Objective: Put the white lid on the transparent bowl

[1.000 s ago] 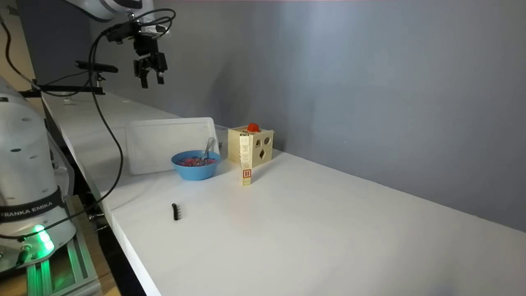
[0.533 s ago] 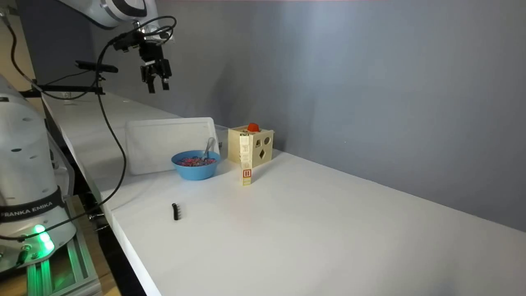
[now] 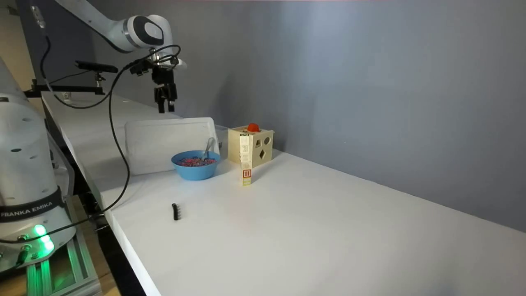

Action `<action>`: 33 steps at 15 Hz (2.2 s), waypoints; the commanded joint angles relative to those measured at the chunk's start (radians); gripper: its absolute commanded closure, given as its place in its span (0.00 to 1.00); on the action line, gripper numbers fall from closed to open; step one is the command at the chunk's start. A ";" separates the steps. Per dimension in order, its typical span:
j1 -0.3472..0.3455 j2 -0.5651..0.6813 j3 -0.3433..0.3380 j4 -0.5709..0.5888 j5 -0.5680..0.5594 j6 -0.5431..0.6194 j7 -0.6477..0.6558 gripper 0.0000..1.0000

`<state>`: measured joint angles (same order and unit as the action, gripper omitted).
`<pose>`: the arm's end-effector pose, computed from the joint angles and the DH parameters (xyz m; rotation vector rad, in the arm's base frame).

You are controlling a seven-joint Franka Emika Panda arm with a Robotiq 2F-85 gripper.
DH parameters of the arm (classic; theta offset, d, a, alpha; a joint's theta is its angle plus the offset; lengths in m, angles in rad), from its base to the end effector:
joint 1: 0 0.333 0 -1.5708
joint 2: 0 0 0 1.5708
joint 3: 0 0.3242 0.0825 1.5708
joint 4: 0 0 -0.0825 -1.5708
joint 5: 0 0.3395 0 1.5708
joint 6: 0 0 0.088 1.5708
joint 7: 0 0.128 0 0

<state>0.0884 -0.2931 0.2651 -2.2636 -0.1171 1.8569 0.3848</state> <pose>0.3815 0.1351 0.4711 2.9227 -0.0098 -0.0740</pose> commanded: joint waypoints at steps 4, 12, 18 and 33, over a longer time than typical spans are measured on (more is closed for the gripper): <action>-0.001 0.098 -0.012 0.018 -0.060 0.004 0.147 0.10; 0.013 0.097 -0.017 0.035 -0.094 -0.003 0.179 0.73; 0.023 0.088 -0.014 0.066 -0.091 -0.072 0.173 0.96; 0.069 -0.089 0.076 0.161 -0.452 -0.318 0.148 0.96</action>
<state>0.1365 -0.3515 0.3299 -2.1112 -0.4752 1.5233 0.6016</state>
